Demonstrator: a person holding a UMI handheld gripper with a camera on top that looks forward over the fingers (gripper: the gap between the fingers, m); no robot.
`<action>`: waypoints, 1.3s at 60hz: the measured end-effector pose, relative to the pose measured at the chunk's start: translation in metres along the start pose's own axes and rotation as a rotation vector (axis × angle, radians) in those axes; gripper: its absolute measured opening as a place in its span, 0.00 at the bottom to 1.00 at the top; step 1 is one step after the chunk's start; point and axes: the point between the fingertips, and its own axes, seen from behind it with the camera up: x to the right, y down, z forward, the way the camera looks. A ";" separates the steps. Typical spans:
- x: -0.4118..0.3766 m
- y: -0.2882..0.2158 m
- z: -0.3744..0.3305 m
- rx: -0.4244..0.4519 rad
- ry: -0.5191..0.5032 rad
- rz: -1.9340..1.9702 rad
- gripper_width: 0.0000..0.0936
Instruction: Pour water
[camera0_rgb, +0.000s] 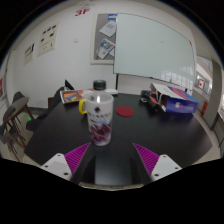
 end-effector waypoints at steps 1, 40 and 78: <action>-0.005 -0.004 0.005 0.010 -0.003 0.003 0.90; -0.031 -0.089 0.099 0.233 0.025 0.003 0.43; 0.109 -0.340 0.113 0.354 0.727 -1.234 0.43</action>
